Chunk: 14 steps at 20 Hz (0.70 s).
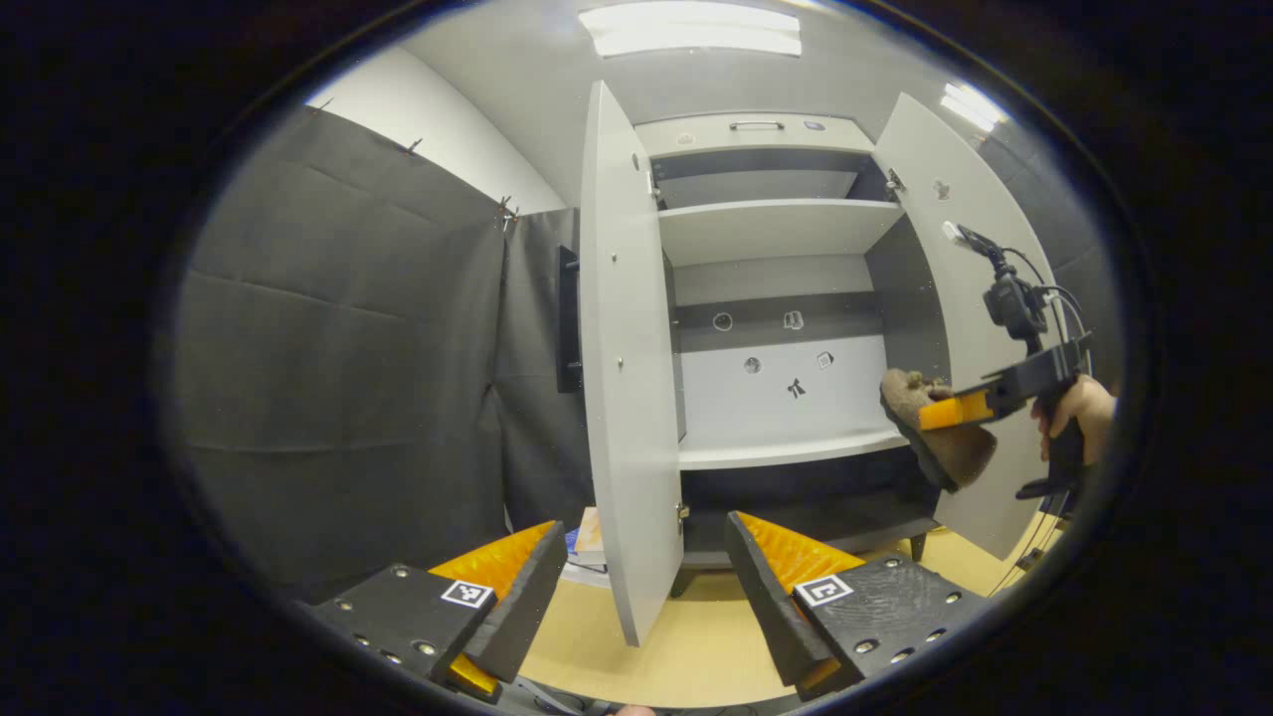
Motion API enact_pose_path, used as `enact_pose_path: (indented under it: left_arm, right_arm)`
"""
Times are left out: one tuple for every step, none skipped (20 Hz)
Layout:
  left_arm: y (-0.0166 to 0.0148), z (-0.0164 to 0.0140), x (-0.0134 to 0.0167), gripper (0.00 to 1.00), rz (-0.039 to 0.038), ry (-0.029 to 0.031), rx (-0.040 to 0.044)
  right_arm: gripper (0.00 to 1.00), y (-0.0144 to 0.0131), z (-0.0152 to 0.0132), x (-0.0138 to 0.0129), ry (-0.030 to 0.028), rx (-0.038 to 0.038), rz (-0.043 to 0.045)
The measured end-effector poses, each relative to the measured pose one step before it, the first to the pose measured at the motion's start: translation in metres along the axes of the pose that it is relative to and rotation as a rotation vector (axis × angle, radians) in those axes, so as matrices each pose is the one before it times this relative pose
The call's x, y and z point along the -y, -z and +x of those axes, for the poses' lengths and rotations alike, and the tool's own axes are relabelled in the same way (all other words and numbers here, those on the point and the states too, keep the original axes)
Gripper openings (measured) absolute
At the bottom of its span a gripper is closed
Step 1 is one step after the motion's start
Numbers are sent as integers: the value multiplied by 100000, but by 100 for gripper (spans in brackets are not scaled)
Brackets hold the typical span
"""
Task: Grab one shoe with the right hand and put it into the shoe cabinet, grab the other shoe with the left hand and put it into the shoe cabinet; then close the right door with the right hand and the left door with the left hand.
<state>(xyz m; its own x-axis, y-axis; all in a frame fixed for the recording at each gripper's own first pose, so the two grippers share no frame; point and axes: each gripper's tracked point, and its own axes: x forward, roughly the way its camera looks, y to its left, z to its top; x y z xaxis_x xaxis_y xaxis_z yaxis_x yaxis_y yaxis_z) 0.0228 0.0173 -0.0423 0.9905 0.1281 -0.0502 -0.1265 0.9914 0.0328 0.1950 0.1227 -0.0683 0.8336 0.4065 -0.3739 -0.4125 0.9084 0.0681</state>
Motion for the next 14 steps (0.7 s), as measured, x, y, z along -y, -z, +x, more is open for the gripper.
enact_pose_path:
  left_arm:
    - [142,82,-187,99,-127,-484,-316]
    - [12,81,-135,99,28,-571,-164]
    - [75,38,-188,99,89,-842,-48]
    - [2,125,-179,99,57,-730,-120]
    - [127,-1,-164,99,-1,-615,-113]
    - [-3,49,-89,99,97,-513,-292]
    - [163,132,-60,99,269,-410,-355]
    - [23,39,-53,99,355,-398,-341]
    - [45,58,-80,100,375,-425,-169]
    - [-81,-9,-73,99,430,-532,44]
    - [-71,-122,-154,99,459,-471,54]
    - [-2,48,68,99,191,162,14]
    - [53,-35,146,100,-135,519,-170]
    - [-73,-15,186,100,-158,859,85]
  right_arm:
    - [2,-1079,941,297,499,1175,-155]
    - [2,-1210,1319,389,579,952,267]
    - [0,-947,1020,363,654,1210,465]
    - [0,-1007,1406,387,655,1131,25]
    - [2,-1012,1416,407,811,1012,-377]
    - [0,-846,1367,352,900,858,-904]
    - [0,-488,1321,417,1123,542,-1235]
    - [0,-366,1455,453,1542,-83,-907]
    - [2,58,1388,468,1706,-1228,-589]
    - [2,74,1295,394,1673,-1294,126]
    - [2,250,1180,109,1531,-1621,557]
    - [2,351,1004,263,1262,-2123,87]
    - [2,435,655,342,1255,-1756,-64]
    - [5,343,465,237,1369,-1490,-671]
